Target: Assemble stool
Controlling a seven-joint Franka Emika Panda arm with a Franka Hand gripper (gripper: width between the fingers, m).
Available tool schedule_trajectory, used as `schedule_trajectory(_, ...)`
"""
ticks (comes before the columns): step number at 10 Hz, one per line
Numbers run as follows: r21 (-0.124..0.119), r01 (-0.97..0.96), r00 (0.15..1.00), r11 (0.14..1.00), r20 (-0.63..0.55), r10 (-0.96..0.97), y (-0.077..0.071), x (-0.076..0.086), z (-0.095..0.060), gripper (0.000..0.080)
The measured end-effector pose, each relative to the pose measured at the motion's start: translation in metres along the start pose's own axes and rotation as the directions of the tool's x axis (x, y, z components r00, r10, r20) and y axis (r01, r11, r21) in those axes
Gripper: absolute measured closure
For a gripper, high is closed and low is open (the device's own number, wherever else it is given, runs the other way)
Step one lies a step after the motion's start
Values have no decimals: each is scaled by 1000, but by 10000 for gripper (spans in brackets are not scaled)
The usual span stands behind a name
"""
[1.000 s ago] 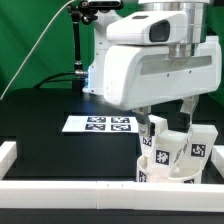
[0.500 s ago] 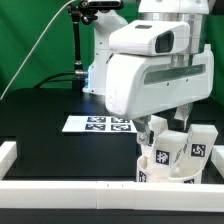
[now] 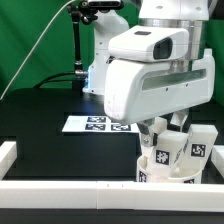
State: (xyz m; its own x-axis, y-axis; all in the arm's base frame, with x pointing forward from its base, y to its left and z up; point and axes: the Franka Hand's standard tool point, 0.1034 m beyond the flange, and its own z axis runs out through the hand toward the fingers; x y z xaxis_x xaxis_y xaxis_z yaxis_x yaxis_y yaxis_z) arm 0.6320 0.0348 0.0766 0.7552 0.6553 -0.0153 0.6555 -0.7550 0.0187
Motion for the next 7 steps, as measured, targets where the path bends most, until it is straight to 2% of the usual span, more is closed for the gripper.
schedule_trajectory(1,0,-1,1000,1000,0,1,1,-1,0,458)
schedule_trajectory(5,0,-58,998,998,0,58,1,-1,0,458)
schedule_trajectory(7,-1,-266,964,964,0,266,2,-2,0,458)
